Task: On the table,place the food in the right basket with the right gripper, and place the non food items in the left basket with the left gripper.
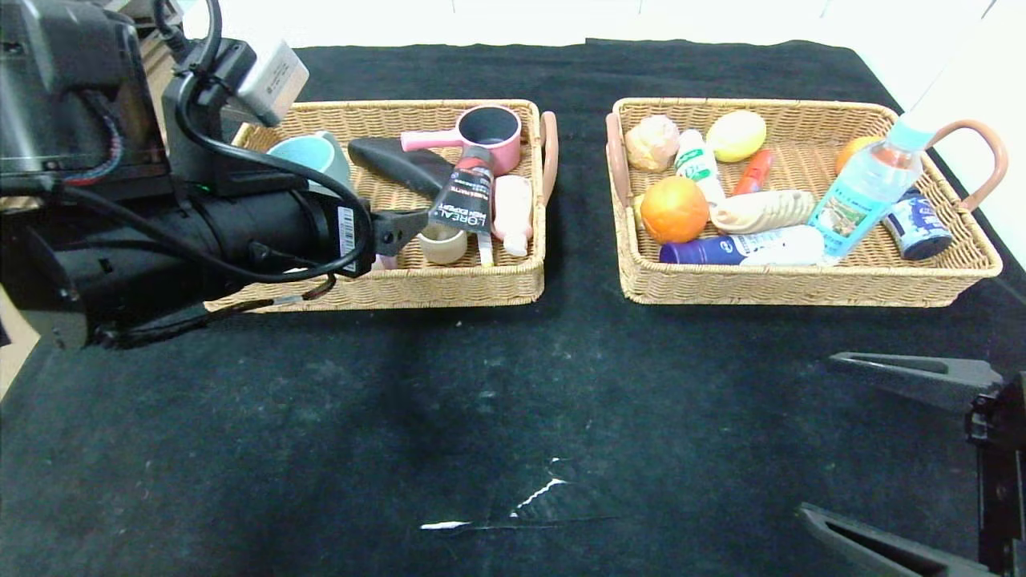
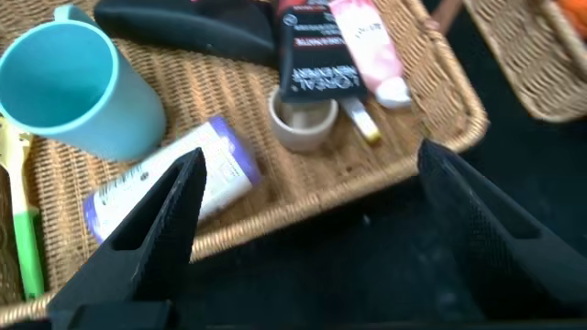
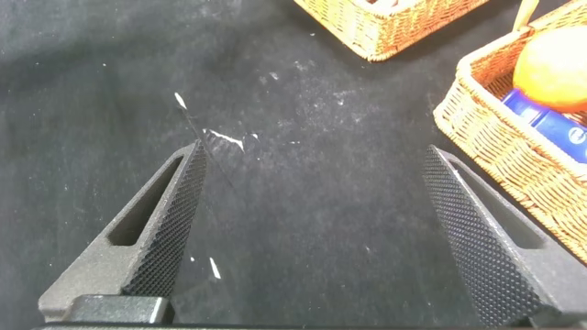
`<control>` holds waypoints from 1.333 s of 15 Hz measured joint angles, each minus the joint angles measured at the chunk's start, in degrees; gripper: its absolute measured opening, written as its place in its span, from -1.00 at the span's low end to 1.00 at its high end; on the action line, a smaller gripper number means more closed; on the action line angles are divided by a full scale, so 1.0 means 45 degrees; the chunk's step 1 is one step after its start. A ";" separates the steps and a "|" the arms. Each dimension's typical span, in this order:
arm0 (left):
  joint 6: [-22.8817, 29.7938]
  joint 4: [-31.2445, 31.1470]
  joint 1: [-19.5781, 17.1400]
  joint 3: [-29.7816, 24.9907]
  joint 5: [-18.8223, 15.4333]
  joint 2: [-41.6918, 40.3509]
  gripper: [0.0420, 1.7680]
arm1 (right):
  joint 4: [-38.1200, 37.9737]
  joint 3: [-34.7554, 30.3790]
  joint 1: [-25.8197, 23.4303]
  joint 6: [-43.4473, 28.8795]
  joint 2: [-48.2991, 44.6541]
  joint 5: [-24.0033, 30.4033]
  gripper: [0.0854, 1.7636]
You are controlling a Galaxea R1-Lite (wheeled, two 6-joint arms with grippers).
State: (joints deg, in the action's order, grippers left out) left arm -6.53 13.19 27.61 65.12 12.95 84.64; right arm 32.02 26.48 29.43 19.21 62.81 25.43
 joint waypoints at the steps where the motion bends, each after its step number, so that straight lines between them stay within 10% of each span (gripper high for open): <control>1: 0.0008 -0.0287 0.0257 -0.0214 0.0024 -0.0360 0.89 | 0.0000 0.0003 0.0000 0.0000 -0.0011 -0.0005 0.94; 8: -0.0060 -0.2148 0.1772 -0.1948 -0.0116 -0.3416 0.91 | 0.0005 0.0100 -0.0807 -0.0014 -0.0041 0.0057 0.94; 17: -0.0098 -0.2303 0.1856 -0.5559 -0.0997 -0.7691 0.93 | -0.0252 0.0260 -0.2254 -0.0038 -0.0745 0.0076 0.94; 20: -0.0079 -0.2435 0.1276 -0.5922 -0.1170 -0.8723 0.93 | -0.2639 0.1005 -0.3118 -0.0038 -0.1853 0.0076 0.94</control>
State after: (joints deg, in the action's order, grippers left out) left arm -6.89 2.23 33.35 38.47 7.68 45.39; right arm 20.15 31.00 15.40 19.04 54.47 25.77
